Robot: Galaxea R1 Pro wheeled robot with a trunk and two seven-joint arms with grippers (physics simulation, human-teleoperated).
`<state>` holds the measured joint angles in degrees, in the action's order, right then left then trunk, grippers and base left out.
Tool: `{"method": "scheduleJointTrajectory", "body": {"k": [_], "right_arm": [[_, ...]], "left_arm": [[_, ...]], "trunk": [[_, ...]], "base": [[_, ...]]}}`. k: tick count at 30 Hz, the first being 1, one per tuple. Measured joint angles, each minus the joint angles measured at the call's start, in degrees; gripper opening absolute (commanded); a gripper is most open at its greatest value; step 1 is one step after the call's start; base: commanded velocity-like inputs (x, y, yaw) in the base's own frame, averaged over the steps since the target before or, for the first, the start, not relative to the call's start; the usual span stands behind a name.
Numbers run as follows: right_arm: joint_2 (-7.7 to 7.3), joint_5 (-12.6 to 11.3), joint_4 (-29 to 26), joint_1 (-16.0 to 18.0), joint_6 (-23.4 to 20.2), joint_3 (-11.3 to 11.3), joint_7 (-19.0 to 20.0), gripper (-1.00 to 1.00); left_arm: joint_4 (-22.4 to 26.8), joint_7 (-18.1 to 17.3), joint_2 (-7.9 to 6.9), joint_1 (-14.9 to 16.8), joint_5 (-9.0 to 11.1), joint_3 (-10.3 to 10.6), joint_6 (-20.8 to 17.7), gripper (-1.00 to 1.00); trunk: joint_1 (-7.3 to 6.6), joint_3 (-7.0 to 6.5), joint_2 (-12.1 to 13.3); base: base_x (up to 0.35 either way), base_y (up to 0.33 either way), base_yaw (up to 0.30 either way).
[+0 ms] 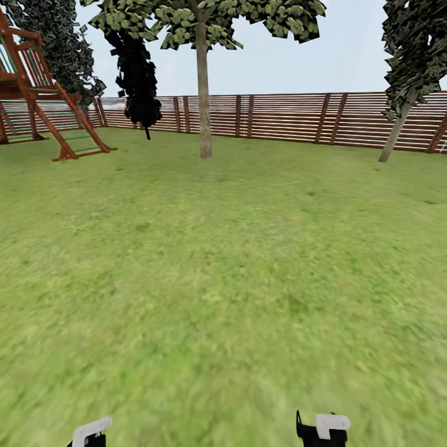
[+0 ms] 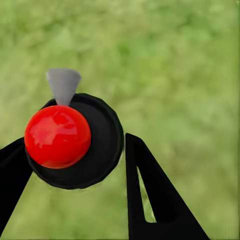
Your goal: In the garden, pick up the pesticide atomizer on the floor and spray pesticide onto both trees until each tree trunk is fully covered.
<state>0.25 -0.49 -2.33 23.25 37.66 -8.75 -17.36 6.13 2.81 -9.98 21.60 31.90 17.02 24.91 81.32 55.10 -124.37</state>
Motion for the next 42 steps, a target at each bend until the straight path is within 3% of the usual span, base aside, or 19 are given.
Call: {"method": "scheduleJointTrajectory", "body": {"k": [42], "right_arm": [[0.0,0.08,0.0,0.0,0.0,0.0,-0.07,1.0]], "left_arm": [[0.0,0.0,-0.07,0.0,0.0,0.0,0.0,-1.0]], "trunk": [[0.0,0.0,0.0]], "base": [[0.345,0.0,0.0]]}}
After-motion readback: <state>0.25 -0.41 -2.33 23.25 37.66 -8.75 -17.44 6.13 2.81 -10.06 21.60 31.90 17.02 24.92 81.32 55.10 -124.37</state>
